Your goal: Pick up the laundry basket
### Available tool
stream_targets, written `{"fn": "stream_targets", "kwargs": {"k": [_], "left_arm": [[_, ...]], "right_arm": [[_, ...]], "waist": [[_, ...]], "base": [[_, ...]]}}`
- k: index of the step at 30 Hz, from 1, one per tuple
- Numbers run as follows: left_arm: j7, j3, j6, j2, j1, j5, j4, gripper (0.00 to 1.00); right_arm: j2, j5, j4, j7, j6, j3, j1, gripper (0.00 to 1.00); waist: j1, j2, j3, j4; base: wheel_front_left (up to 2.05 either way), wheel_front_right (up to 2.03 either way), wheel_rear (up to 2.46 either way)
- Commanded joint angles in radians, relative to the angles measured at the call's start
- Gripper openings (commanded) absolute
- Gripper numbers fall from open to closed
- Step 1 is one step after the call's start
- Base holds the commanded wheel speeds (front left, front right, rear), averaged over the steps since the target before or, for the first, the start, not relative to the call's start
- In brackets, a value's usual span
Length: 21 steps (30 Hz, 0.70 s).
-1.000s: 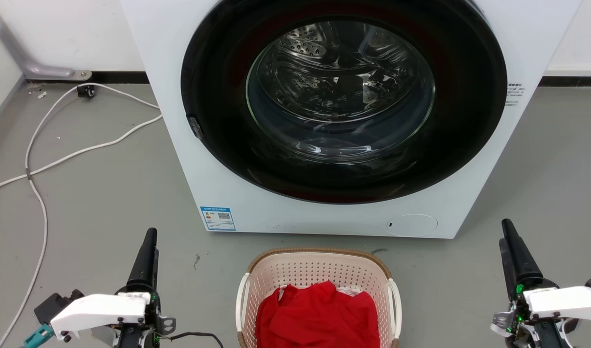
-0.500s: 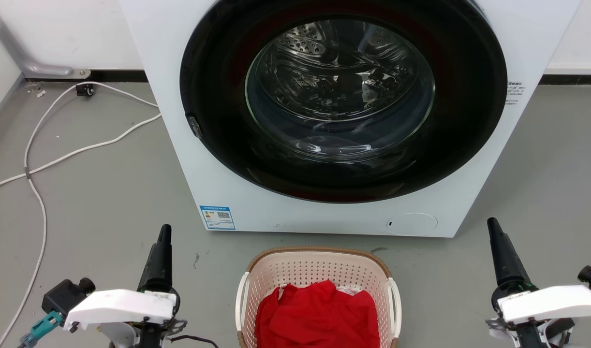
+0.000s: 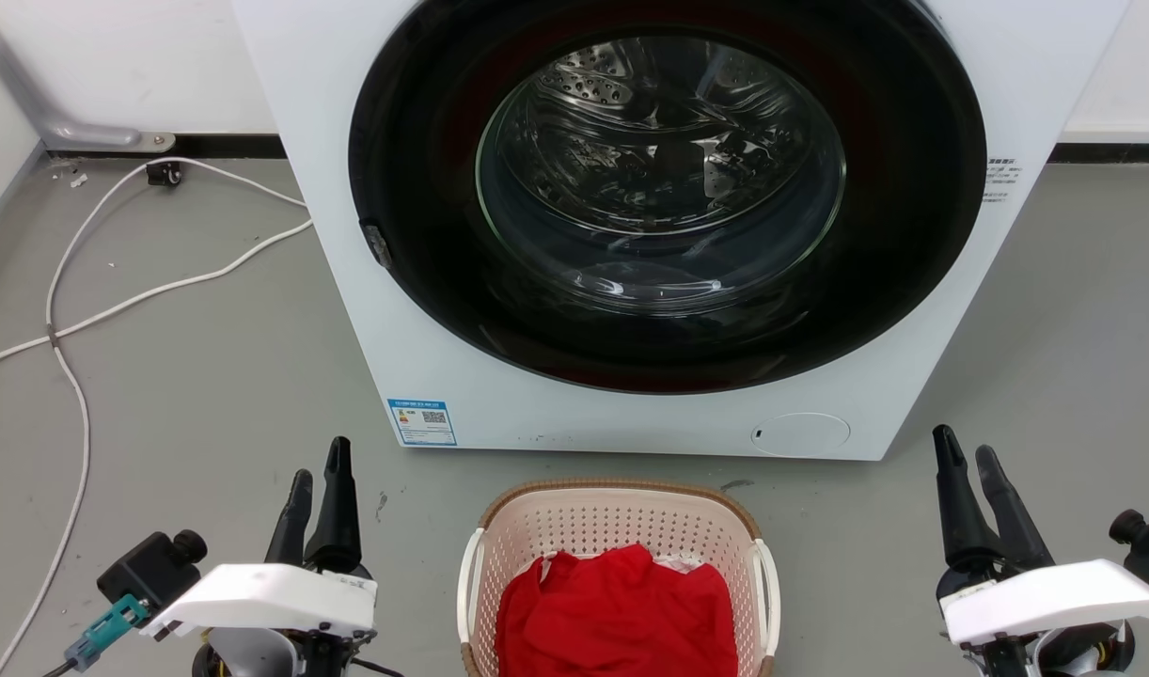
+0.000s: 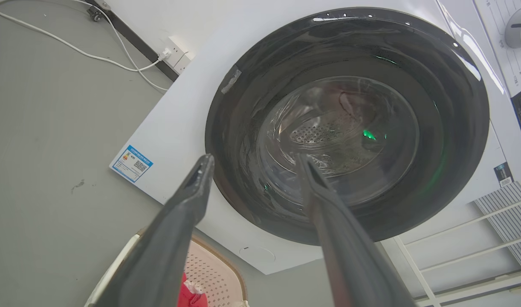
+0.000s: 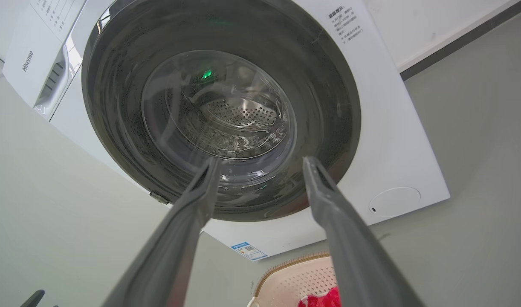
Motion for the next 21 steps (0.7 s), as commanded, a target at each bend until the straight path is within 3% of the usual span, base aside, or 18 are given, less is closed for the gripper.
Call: {"fn": "stream_targets", "kwargs": {"k": [1,21], "left_arm": [[-0.011,-0.005,0.004,0.002,-0.004,0.035,-0.022,1.00],[-0.073,-0.045,0.044,0.002,0.024,0.287,-0.056,1.00]], "right_arm": [[-0.002,-0.040,-0.021,-0.011,0.000,0.003,-0.004,1.00],[-0.002,-0.326,-0.068,-0.073,0.000,0.026,0.027,1.00]], "waist": [[0.0000,0.0000,0.000,0.000],[0.0000,0.0000,0.004,-0.001]], "base": [[0.00,0.00,0.00],[0.00,0.00,0.00]]}}
